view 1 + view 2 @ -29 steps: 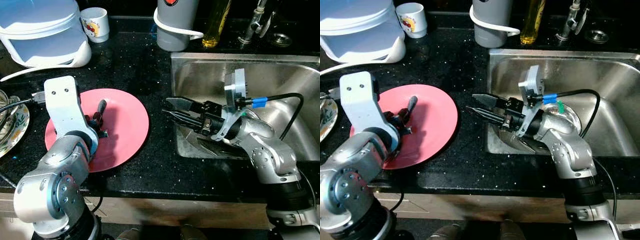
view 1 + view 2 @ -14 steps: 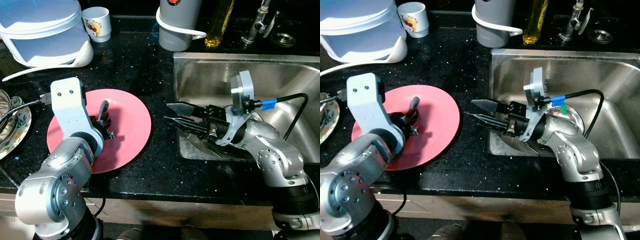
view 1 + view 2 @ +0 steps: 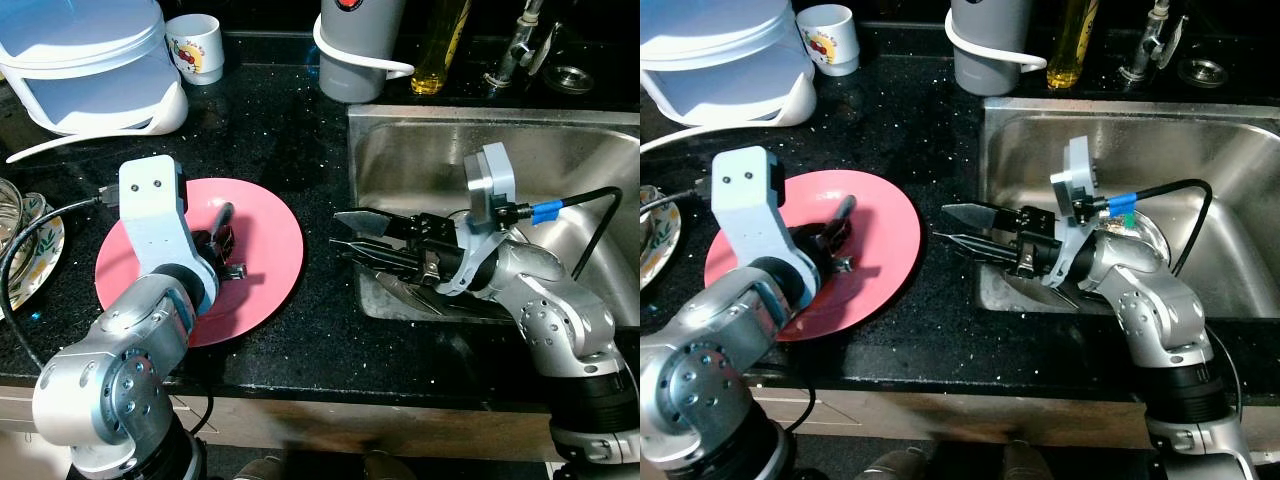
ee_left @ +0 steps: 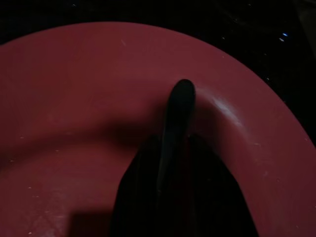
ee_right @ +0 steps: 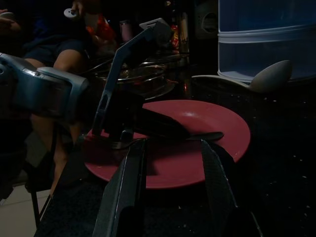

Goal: Kitchen organization

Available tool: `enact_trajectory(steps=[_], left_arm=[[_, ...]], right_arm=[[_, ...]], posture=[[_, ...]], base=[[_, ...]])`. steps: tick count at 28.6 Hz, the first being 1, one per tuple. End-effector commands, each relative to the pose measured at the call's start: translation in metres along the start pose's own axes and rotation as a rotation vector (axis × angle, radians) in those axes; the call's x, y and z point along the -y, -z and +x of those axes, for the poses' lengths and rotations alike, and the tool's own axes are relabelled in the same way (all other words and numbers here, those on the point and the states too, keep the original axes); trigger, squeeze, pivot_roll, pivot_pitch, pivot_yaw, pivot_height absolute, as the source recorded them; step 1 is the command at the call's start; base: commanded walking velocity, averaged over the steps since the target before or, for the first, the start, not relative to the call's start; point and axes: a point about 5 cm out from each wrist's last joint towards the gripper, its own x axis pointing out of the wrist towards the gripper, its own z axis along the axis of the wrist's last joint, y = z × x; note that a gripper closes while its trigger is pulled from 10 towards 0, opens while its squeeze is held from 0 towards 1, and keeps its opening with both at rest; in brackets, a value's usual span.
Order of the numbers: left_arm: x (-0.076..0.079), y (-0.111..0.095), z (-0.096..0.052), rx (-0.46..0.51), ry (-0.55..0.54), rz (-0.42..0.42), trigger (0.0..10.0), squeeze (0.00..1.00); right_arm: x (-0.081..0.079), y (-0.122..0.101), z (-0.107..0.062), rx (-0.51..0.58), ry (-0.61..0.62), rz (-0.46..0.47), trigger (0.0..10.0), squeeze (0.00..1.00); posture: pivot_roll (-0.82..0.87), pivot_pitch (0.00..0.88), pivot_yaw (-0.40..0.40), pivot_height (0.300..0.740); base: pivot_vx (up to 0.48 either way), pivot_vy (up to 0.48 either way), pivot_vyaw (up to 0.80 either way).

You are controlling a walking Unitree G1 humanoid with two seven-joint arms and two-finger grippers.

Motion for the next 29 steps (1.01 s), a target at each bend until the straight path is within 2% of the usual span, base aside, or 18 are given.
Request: enact_trajectory(steps=[1, 11, 15, 19, 20, 21, 22, 23, 24, 29], left_arm=[[0.0, 0.049, 0.001, -0.233, 0.011, -0.094, 0.0, 0.0], [-0.016, 0.063, -0.007, -0.286, -0.001, -0.043, 0.0, 0.0], [-0.018, 0.052, -0.004, -0.244, -0.007, -0.028, 0.0, 0.0], [-0.019, 0.029, 0.001, -0.167, 0.005, 0.041, 0.0, 0.0], [-0.021, 0.021, 0.001, -0.141, 0.004, 0.097, 4.9, 0.04], [-0.022, 0.017, 0.0, -0.13, 0.004, 0.12, 10.0, 0.62], [-0.023, 0.014, 0.0, -0.123, 0.005, 0.137, 10.0, 0.81], [-0.023, 0.014, 0.0, -0.123, 0.005, 0.137, 10.0, 0.81], [-0.024, 0.012, 0.0, -0.118, 0.006, 0.147, 10.0, 1.0], [-0.028, 0.0, 0.001, -0.09, 0.025, 0.182, 10.0, 1.0]], right_arm=[[-0.002, -0.002, -0.002, 0.005, 0.006, -0.011, 10.0, 0.0], [0.002, -0.003, -0.003, 0.006, 0.057, -0.026, 10.0, 0.0], [0.004, -0.004, -0.003, 0.01, 0.07, -0.028, 10.0, 0.0], [0.004, -0.003, -0.002, 0.011, 0.076, -0.028, 10.0, 0.0], [0.004, -0.003, -0.001, 0.012, 0.079, -0.028, 10.0, 0.0], [0.004, -0.003, -0.001, 0.011, 0.08, -0.029, 10.0, 0.0], [0.004, -0.003, -0.001, 0.011, 0.082, -0.029, 10.0, 0.0], [0.004, -0.003, -0.001, 0.011, 0.082, -0.029, 10.0, 0.0], [0.004, -0.003, -0.002, 0.011, 0.084, -0.029, 10.0, 0.0], [0.005, -0.002, -0.002, 0.01, 0.089, -0.029, 10.0, 0.0]], posture=[[0.08, 0.137, -0.006, 0.74], [0.08, 0.147, 0.0, 0.74], [0.08, 0.148, -0.001, 0.74], [0.08, 0.147, -0.003, 0.74], [0.08, 0.146, -0.003, 0.74], [0.08, 0.147, 0.001, 0.74], [0.08, 0.146, 0.0, 0.74], [0.08, 0.146, 0.0, 0.74], [0.08, 0.146, 0.0, 0.74], [0.08, 0.146, -0.001, 0.74]], base=[[0.0, 0.0, 0.0], [0.0, 0.0, 0.0], [0.0, 0.0, 0.0], [0.0, 0.0, 0.0], [0.0, 0.0, 0.0], [0.0, 0.0, 0.0], [0.0, 0.0, 0.0], [0.0, 0.0, 0.0], [0.0, 0.0, 0.0], [0.0, 0.0, 0.0]])
